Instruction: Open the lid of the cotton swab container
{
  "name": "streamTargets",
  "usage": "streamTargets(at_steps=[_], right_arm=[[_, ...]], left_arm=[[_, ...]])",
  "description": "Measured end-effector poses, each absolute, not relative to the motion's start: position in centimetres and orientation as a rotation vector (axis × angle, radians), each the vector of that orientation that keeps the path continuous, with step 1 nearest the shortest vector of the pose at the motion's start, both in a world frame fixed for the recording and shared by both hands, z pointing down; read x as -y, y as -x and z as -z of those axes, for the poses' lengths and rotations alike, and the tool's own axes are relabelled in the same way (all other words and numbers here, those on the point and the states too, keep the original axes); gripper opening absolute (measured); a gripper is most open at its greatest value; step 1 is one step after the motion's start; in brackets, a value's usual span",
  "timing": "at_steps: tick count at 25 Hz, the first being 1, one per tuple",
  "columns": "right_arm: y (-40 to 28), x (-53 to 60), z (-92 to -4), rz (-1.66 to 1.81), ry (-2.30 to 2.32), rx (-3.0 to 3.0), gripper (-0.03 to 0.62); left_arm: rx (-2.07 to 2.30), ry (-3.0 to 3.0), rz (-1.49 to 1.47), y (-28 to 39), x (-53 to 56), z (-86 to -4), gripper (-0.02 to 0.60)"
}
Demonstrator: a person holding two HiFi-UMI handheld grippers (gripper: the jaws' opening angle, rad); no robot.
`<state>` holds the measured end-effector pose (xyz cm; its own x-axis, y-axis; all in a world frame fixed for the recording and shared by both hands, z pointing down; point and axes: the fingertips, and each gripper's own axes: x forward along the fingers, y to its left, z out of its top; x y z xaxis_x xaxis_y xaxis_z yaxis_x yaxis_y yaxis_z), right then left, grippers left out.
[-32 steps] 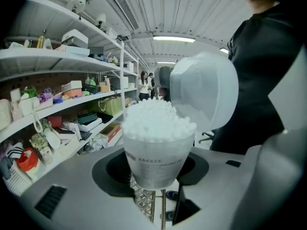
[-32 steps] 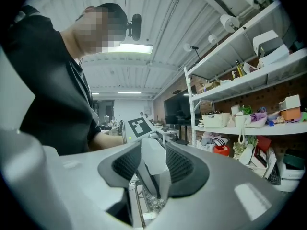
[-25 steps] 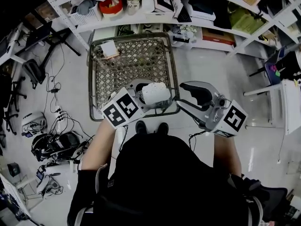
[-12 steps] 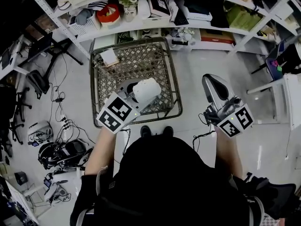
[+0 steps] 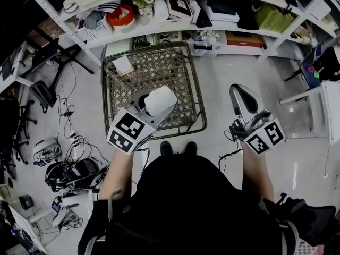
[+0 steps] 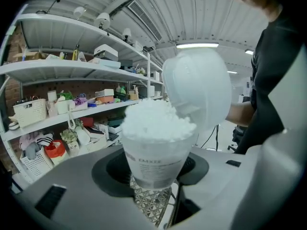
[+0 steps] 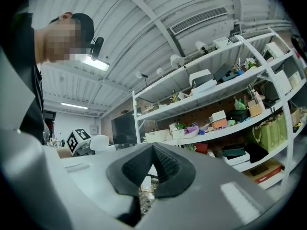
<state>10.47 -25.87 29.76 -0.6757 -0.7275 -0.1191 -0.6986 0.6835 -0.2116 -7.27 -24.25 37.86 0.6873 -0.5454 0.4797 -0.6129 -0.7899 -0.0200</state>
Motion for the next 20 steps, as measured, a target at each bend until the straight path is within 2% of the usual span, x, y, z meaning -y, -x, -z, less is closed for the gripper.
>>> streamTargets(at_steps=[20], right_arm=[[-10.7,26.4,-30.2,0.184,1.213,-2.725,0.008]], left_arm=[[0.968,-2.710,-0.715,6.8,25.1,-39.3,0.212]])
